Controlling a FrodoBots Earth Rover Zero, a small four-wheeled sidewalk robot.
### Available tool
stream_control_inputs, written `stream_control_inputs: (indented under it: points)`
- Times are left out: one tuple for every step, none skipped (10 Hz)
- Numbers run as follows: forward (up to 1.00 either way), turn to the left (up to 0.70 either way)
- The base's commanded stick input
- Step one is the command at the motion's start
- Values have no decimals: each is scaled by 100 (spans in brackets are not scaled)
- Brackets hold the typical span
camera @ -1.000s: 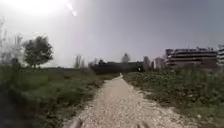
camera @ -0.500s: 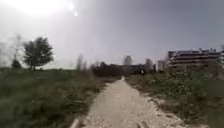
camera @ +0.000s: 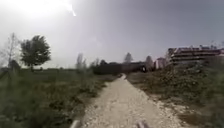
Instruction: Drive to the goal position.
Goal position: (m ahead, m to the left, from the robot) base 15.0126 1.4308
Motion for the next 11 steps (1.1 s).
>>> stream_control_inputs:
  points:
    - [100, 0]
    - [100, 0]
    - [100, 0]
    - [100, 0]
    - [100, 0]
    - [100, 0]
    - [100, 0]
    - [100, 0]
    - [100, 0]
    - [100, 0]
    - [100, 0]
